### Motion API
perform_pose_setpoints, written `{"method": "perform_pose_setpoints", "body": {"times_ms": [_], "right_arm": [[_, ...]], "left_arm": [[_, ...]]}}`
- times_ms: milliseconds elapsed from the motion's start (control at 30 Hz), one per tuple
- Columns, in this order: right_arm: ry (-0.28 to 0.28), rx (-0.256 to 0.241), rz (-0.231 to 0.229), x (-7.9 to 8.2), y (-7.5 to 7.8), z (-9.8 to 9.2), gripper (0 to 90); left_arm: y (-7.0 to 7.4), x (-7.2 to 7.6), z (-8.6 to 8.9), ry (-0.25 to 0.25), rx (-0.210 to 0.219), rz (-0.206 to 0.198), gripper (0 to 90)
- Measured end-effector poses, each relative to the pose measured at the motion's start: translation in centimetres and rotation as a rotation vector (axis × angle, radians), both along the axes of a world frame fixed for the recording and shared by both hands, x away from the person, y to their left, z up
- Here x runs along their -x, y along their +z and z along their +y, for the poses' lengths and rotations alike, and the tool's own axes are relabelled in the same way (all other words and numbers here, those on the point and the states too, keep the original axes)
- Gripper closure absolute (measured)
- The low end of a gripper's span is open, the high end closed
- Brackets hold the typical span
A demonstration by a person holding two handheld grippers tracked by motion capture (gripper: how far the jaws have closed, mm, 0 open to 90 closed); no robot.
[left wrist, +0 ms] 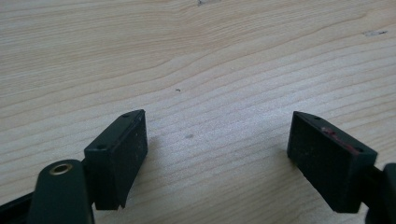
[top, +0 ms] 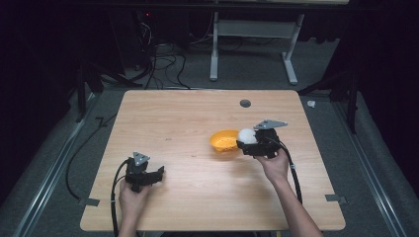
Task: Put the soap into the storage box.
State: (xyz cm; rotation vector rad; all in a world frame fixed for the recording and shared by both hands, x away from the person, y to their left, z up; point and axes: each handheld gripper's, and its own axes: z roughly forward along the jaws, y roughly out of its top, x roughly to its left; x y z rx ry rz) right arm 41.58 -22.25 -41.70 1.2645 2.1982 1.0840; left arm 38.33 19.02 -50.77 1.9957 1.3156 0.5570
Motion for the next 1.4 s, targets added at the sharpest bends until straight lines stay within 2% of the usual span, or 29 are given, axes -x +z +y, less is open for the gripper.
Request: {"method": "perform_pose_setpoints", "body": {"times_ms": [700, 1100, 1400], "right_arm": [[0.053, 0.004, -0.004, -1.6, 1.0, 2.5, 25.1], [0.064, 0.012, 0.014, -2.4, 0.9, 3.3, 25.1], [0.073, 0.025, 0.035, -3.4, 0.1, 4.3, 25.2]], "left_arm": [[0.0, 0.0, 0.0, 0.001, 0.004, 0.000, 20.6], [0.0, 0.0, 0.0, 0.001, 0.004, 0.000, 20.6], [0.0, 0.0, 0.0, 0.001, 0.004, 0.000, 20.6]]}}
